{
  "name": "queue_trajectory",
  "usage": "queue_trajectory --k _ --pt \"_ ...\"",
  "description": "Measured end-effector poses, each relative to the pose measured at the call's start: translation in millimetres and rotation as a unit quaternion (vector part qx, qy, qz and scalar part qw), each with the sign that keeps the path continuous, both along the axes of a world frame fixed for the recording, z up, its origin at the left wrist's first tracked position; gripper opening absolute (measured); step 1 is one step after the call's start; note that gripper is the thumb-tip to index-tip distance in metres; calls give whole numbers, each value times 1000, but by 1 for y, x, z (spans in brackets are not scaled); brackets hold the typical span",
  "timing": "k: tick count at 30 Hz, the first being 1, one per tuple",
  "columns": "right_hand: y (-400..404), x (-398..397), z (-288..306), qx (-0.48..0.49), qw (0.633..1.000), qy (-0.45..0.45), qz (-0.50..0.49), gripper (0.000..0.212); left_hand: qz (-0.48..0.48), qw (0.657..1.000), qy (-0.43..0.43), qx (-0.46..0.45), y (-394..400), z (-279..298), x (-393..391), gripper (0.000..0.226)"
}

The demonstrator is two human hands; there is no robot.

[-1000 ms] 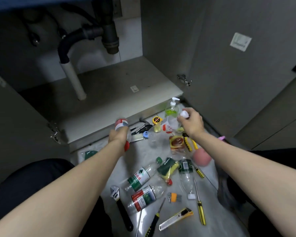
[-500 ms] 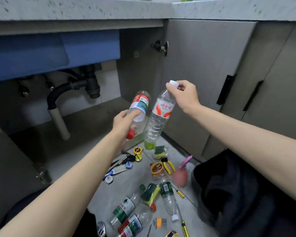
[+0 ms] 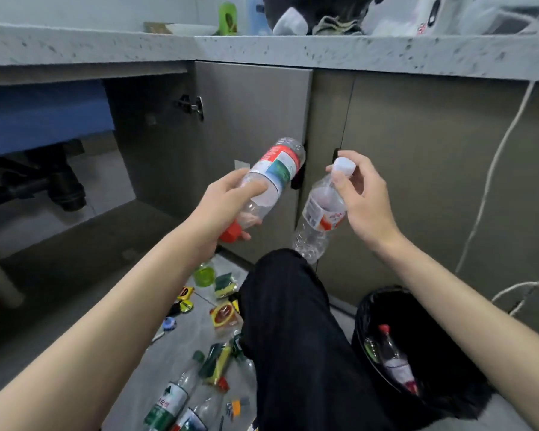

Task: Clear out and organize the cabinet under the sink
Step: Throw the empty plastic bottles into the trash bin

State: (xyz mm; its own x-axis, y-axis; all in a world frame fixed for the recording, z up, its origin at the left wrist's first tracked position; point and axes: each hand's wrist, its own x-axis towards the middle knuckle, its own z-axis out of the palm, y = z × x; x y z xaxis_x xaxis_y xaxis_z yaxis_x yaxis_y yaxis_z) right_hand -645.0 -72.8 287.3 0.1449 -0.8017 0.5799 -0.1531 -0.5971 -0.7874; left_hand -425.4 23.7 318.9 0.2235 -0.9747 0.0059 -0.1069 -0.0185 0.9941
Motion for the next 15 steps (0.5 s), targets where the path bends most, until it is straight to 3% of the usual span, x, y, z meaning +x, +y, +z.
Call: queue_trajectory --k 5,10,12,15 --pt "17 -90 -41 -34 979 168 -109 35 -120 990 -66 32 -12 -16 -77 45" --pt "29 -156 -100 39 943 258 -207 36 -194 964 -166 79 -36 -66 -139 54" --pt "32 -176 -125 73 929 276 -237 37 -210 943 -238 103 -47 -88 -156 62" --pt "33 -199 -155 122 913 292 -257 37 -249 883 -375 135 -60 -110 -180 65"
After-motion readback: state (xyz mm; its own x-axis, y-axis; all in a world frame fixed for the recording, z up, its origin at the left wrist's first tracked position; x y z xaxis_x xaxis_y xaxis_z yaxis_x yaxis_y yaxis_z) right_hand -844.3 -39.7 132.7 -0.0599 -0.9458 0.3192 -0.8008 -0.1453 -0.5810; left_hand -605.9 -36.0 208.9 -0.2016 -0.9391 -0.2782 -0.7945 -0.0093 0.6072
